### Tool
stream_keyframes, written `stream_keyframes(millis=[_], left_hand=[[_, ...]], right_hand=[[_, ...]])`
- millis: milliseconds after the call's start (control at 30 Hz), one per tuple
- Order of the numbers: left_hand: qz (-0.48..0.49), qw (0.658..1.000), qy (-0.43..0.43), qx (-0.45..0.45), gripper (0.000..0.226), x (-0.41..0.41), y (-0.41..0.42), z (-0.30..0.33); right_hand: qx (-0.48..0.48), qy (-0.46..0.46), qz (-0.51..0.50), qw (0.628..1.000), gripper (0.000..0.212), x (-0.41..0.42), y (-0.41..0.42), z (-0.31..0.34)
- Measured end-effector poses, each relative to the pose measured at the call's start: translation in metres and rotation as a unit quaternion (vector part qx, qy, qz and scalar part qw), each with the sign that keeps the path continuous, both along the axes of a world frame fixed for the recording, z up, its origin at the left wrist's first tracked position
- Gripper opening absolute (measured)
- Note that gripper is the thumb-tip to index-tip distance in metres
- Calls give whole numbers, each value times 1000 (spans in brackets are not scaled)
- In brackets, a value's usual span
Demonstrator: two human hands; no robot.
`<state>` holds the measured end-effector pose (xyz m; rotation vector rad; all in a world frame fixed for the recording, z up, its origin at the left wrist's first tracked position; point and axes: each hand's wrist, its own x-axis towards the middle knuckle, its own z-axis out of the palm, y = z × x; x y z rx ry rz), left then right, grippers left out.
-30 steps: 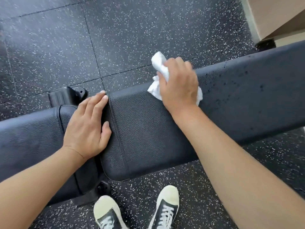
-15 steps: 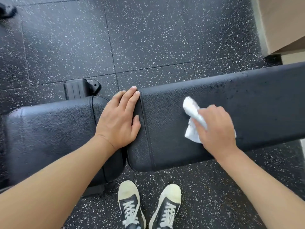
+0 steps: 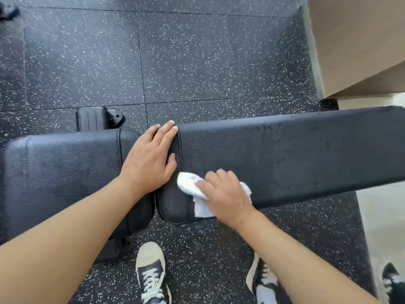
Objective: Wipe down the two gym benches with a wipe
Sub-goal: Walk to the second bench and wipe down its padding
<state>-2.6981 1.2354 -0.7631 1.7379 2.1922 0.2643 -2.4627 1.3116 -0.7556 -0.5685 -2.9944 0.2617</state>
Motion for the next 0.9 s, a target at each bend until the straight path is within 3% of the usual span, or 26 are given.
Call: stream_keyframes(millis=[67,167,233,300,433,533,733,900], left_hand=[[25,1000,-11,0,68,8,2,0],[126,990,-58,7,63,35,7,3],[170,983,-65,11,60,56,14,7],[175,983,-59,19,56,73,22,10],[142,989,-37,25,54,102,51,10],[171,985,4,29,55,124,70,3],[209,974,76,53,58,139,73,-25],[217,971,79,66,59,141,73,-26]], right_hand=[[44,0,-70,997,10,1,60,-2],[27,5,-245,969,23,-9,130,-3],[33,16,-302,953,23,-19,133,-4],[32,8,-290,956,22,-19,107,-6],[-13,23,-73,997,15,39,37,-10],[-46,18,-2,999,20,102,36,-12],[-35,16,-54,998,19,164,99,-15],[-17,89,-185,979,17,68,140,-19]])
